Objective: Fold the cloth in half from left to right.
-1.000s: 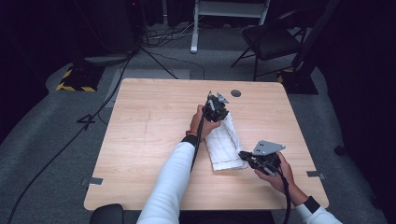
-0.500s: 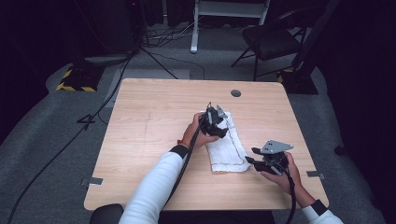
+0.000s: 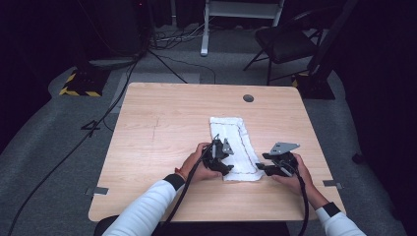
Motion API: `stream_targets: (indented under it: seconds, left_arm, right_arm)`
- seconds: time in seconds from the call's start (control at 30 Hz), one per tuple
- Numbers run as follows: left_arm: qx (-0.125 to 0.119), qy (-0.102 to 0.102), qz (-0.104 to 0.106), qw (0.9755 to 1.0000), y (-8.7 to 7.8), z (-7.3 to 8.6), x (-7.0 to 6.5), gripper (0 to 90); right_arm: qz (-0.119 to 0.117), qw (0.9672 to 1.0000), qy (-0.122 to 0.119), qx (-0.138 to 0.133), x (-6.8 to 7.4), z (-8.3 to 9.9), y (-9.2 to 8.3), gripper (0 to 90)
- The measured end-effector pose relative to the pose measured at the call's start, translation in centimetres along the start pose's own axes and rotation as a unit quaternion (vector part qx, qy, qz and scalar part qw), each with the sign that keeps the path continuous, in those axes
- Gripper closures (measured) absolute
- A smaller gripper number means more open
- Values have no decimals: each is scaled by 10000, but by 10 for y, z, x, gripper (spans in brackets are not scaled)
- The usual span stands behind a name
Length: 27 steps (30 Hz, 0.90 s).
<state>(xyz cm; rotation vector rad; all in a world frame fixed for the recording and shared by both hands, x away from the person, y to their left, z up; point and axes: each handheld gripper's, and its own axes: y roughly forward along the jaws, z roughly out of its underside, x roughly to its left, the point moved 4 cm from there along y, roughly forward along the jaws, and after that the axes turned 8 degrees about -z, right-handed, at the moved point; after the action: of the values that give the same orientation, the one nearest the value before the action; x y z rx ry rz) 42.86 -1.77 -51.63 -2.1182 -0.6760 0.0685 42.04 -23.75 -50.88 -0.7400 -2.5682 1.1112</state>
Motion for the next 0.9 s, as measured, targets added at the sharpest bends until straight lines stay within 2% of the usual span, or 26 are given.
stream_targets:
  seconds: [0.2, 0.33, 0.37, 0.43, 0.6, 0.67, 0.7, 0.8, 0.9]
  left_arm:
    - [-80, -74, -69, 9999, -2, 5, -1, 324]
    - [-88, -107, -38, 9999, -5, 8, -3, 327]
    - [-64, -66, 10, 10000, -8, 12, -4, 328]
    - [-83, -51, 31, 9999, -10, 14, -5, 328]
    - [-73, -103, 88, 9999, -22, 28, -13, 329]
    - [-69, -138, 83, 9998, -24, 30, -15, 330]
    - [-61, -120, 75, 9999, -27, 33, -17, 330]
    - [-67, -115, 82, 9999, -37, 44, -25, 330]
    - [-98, -163, 62, 9998, -42, 49, -29, 329]
  right_arm:
    - [-89, 9999, -24, 101, 0, 3, 6, 502]
    - [-237, 9996, 77, 123, 4, 4, 6, 522]
    - [-311, 9994, 20, 177, 10, 4, 6, 521]
    - [-334, 9993, -14, 192, 12, 4, 6, 522]
    - [-520, 9983, -130, 211, 29, 3, 8, 519]
    - [-537, 9982, -148, 224, 32, 3, 8, 515]
    - [-568, 9979, -200, 247, 41, 3, 8, 509]
    - [-639, 9973, -257, 237, 54, 5, 7, 497]
    - [-677, 9970, -292, 231, 60, 6, 7, 465]
